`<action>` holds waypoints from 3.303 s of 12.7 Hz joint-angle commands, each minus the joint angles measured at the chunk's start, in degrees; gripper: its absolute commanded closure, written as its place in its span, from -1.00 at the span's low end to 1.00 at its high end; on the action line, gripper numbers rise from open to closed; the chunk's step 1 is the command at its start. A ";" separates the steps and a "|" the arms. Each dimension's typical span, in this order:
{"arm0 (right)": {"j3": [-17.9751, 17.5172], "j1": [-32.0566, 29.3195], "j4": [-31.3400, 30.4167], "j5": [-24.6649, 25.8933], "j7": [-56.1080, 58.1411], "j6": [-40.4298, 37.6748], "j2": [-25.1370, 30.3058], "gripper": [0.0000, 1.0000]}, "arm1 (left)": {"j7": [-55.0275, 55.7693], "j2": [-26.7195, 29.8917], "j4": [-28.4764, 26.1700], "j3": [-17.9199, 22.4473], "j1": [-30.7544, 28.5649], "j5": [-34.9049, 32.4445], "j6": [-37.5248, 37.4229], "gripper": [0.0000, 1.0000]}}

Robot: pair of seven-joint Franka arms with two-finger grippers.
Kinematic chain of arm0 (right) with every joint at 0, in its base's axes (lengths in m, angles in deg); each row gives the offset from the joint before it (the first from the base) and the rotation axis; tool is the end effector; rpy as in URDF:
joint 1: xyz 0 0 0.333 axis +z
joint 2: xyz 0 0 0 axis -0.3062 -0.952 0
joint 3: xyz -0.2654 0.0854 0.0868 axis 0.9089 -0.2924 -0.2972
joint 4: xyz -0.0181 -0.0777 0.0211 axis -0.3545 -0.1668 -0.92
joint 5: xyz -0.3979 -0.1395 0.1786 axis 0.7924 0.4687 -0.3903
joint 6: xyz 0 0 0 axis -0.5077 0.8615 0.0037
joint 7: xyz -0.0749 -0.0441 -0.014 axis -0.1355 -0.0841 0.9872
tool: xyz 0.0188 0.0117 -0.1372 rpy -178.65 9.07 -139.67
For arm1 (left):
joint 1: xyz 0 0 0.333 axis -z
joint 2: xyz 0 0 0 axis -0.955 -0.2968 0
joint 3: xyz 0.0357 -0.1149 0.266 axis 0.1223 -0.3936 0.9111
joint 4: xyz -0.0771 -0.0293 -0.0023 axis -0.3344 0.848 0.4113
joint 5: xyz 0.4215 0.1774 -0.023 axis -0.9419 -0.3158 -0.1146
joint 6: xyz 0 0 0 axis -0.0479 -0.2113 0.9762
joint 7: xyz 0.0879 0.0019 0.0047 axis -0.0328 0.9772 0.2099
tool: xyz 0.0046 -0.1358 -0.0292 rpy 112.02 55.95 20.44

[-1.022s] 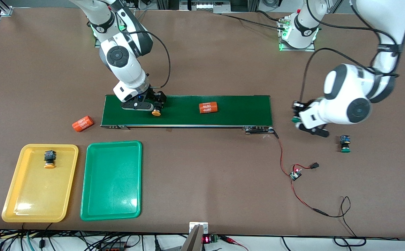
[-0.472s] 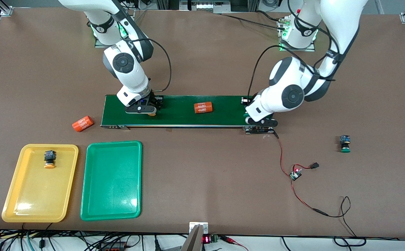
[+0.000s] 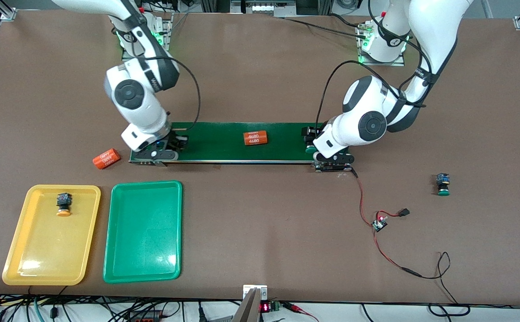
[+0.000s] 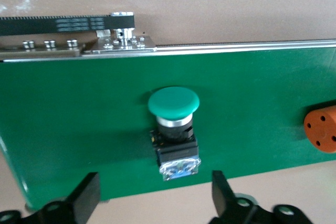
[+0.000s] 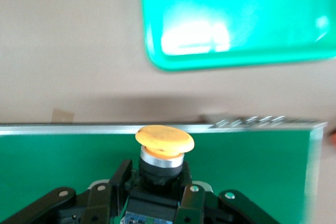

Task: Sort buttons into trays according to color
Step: 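Carry the yellow button to the yellow tray while the left gripper places a button, then release the yellow button into the yellow tray while the left gripper brings a button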

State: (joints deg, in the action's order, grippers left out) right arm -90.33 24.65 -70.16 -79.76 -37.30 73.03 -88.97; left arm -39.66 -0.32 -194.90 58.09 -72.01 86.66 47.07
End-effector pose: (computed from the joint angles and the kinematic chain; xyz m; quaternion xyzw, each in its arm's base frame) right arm 0.5900 0.2413 0.2158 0.9999 0.0000 0.0041 0.0166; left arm 0.5435 -0.3215 0.1812 0.9784 -0.0015 -0.1762 0.1085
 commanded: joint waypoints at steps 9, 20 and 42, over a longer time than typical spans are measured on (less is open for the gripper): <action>10.99 -12.70 14.54 -0.26 33.34 -5.20 -10.27 0.86 | -15.67 4.90 7.36 21.06 -3.71 -18.29 -18.26 -1.00; 13.37 -19.91 16.56 0.53 46.38 7.97 -19.50 0.80 | -48.04 -11.36 7.45 31.54 -9.33 -15.92 14.35 -1.00; 13.73 -19.92 16.83 -0.35 46.21 7.74 -18.73 -1.00 | -1.67 -9.26 15.11 -0.18 -2.13 -14.23 -20.83 0.90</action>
State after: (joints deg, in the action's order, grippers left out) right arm -76.04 5.14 -53.09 -79.78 8.45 83.35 -109.49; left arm -43.73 -9.34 -177.65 59.66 -74.28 71.92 23.07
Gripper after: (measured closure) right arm 0.004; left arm 0.670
